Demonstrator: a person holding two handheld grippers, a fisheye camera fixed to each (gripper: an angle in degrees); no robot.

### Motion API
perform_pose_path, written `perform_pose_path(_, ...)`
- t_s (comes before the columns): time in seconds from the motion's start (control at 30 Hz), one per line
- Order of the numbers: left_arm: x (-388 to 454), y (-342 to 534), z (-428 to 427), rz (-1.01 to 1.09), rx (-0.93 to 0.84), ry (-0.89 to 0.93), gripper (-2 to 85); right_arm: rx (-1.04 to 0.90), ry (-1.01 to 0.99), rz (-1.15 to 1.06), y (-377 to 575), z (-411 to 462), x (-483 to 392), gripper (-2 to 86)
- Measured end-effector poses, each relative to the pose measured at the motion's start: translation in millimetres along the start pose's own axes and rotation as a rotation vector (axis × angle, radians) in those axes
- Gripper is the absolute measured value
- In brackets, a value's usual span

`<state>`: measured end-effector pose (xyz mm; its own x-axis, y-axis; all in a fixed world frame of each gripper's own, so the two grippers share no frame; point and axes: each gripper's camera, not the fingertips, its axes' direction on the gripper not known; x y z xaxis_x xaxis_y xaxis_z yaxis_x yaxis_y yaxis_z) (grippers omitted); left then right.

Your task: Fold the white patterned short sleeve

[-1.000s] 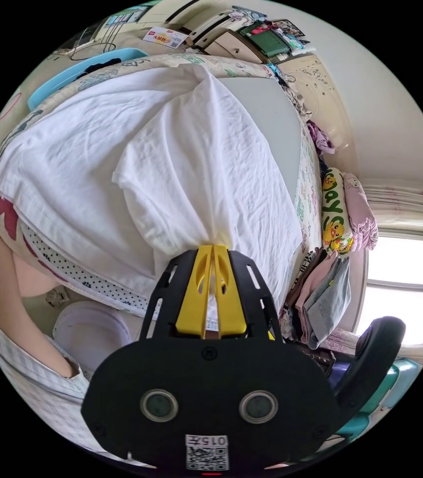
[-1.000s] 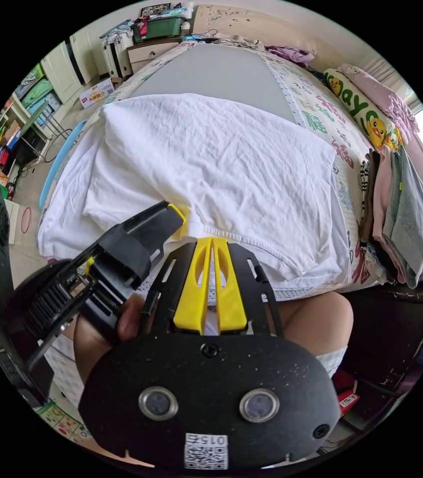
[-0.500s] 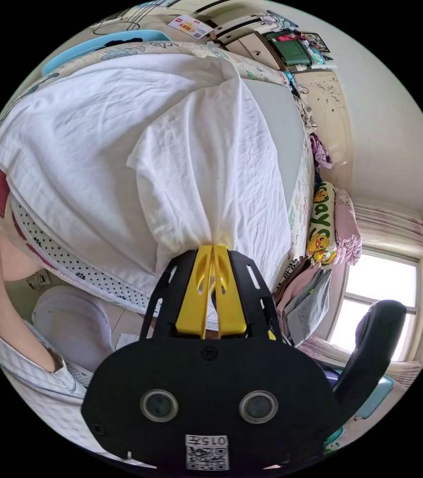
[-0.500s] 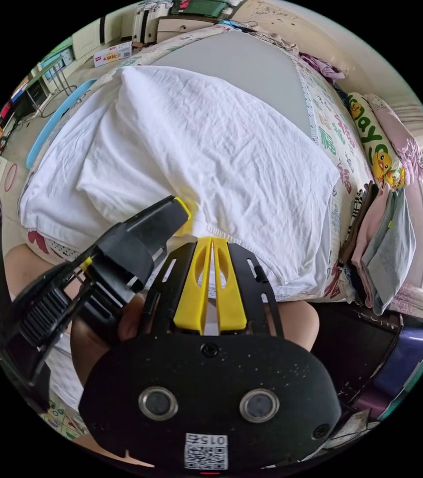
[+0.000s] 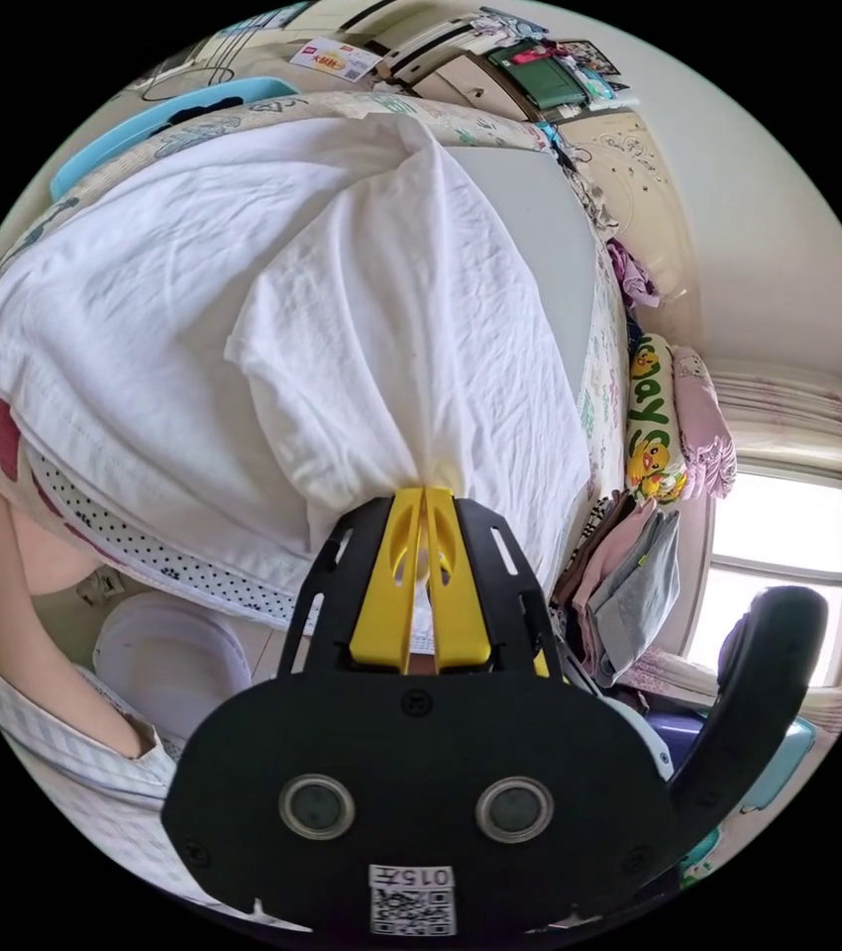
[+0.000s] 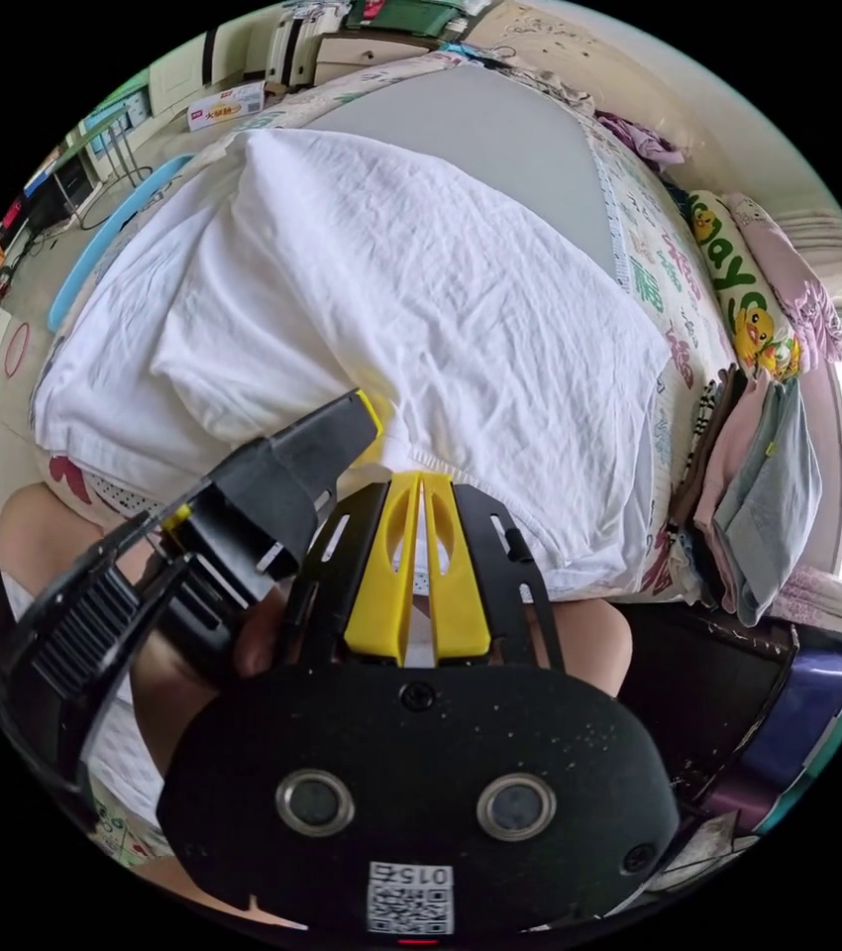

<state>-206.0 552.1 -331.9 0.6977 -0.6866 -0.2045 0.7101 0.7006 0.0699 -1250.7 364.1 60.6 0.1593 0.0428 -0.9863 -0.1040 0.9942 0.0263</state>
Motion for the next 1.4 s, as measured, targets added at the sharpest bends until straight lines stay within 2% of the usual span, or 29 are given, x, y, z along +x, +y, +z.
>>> perform_pose_path(0.63,12,-10,2,0.024,-0.019,-0.007,-0.8,-0.022,0.028,-0.019,11,8,-2,-0.5)
perform_pose_path(1.07,29,-13,-1,0.108,-0.040,-0.039,-0.8,0.005,0.012,0.076,56,31,10,-0.6)
perform_pose_path(1.23,38,-9,-3,0.112,-0.027,-0.067,-0.8,0.003,0.006,0.041,76,44,16,-0.6)
perform_pose_path(1.4,43,-5,-7,0.131,-0.018,-0.077,-0.8,0.044,-0.038,0.115,110,60,29,-0.5)
